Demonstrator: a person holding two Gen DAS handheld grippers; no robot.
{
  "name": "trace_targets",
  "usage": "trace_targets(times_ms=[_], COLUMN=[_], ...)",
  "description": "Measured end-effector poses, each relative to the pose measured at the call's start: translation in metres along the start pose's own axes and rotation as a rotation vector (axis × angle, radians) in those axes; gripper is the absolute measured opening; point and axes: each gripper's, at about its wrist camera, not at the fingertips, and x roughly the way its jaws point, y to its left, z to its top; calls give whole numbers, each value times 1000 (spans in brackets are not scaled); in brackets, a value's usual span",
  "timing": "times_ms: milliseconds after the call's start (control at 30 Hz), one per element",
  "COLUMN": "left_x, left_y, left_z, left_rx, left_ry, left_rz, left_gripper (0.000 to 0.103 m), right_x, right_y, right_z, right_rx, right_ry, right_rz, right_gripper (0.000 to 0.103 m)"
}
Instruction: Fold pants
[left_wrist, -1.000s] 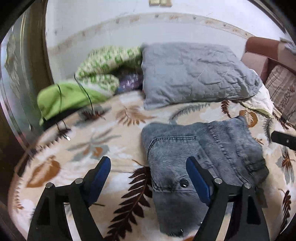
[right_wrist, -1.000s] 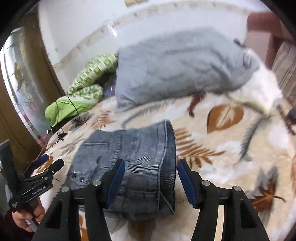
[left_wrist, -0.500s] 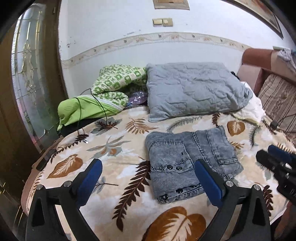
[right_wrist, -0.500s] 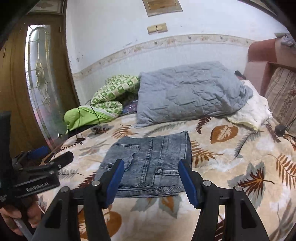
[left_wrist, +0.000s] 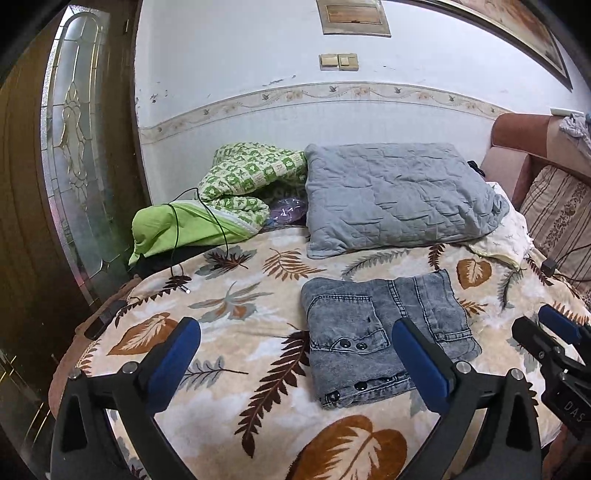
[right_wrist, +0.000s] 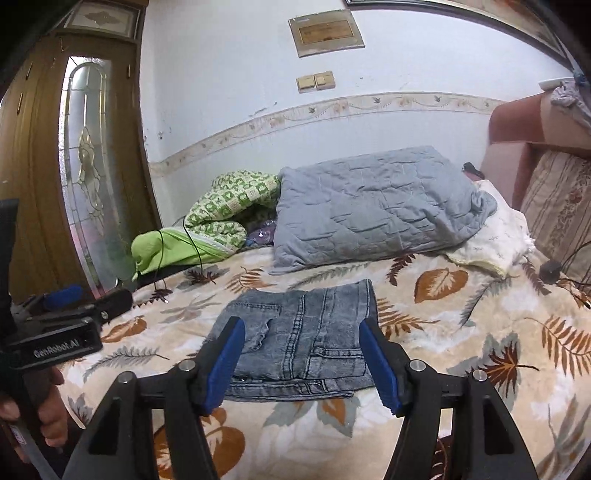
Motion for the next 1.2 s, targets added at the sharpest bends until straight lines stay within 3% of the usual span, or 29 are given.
trace_targets(times_ms=[400,1200], left_x=[20,29], left_y=[7,10], left_z=[-8,-15], left_rx=[-27,-7], left_ry=[67,72], left_rz=[32,12], left_gripper=[103,103], right_x=[12,25], right_y=[3,10], right_z=[-6,-13], right_rx=[-28,-63], right_ry=[39,92], right_rz=[5,12], right_gripper=[68,68])
